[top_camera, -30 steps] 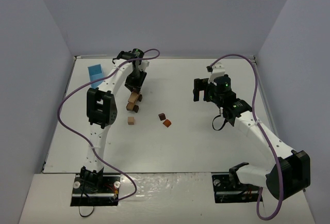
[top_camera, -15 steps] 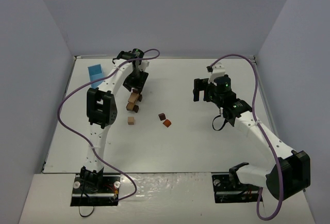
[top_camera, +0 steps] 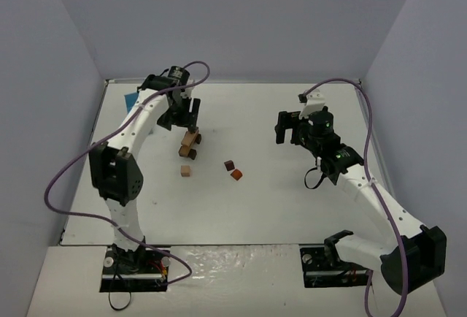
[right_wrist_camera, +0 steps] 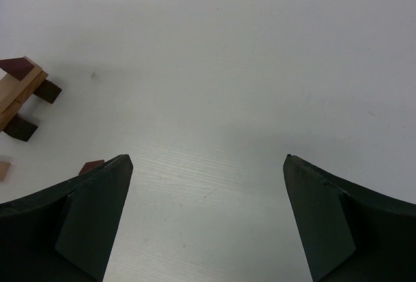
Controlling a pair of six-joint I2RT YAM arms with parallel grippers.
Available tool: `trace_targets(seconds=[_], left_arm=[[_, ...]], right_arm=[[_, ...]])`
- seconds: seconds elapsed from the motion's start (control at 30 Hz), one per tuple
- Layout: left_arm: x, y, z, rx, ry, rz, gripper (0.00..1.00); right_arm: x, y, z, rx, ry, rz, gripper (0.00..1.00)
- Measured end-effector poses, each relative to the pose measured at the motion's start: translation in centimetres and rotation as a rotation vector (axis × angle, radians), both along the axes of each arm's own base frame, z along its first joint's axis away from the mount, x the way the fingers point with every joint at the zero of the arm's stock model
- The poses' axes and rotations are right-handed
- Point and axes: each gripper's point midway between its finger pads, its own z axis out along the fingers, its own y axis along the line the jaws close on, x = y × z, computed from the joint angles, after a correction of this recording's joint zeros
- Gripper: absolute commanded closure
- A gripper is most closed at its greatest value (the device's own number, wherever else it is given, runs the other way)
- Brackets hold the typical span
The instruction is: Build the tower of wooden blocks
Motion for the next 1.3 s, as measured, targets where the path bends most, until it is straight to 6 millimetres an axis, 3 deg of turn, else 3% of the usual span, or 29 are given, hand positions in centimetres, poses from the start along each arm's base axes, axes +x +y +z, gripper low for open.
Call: trace_targets(seconds=[0.1,0.2,0.5,0.63,0.77,1.03,1.3], left_arm=[[-3.4,1.0,0.7,-0.020,-0.012,0.064,0.29],[-5.9,1.5,-0.3,-0.049,-0.019,0.128,0.28],[-10.1,1.3,-8.6,-0.017,0.031,0.233,0.30],[-10.0,0.7,-9.7,-0.015,0.000,0.246,0.31],[-8.7,0.6,-9.7,-0.026,-0.055,0.271,0.37],[-7.0,0.2,-9.7,-0.045,-0.113,0.291,0.37],[-8.3,0.7,-11.7,-0.022,-0.073,0.295,0.38]], right_arm=[[-0.5,-0.1,0.1,0.011,-0.007,0.000,0.00],[-1.1,-0.2,-0.1,0.027,-0.003,0.003,0.00],[-2.0,0.1,-0.7,0.061,0.014,0.017,0.00],[-2.4,0.2,-0.6,0.074,0.009,0.026,0.00],[-2.8,0.2,-0.6,0.083,0.005,0.029,0.00],[-3.1,0.1,-0.3,0.089,-0.005,0.031,0.00],[-3.2,0.1,-0.4,0.089,-0.005,0.031,0.00]])
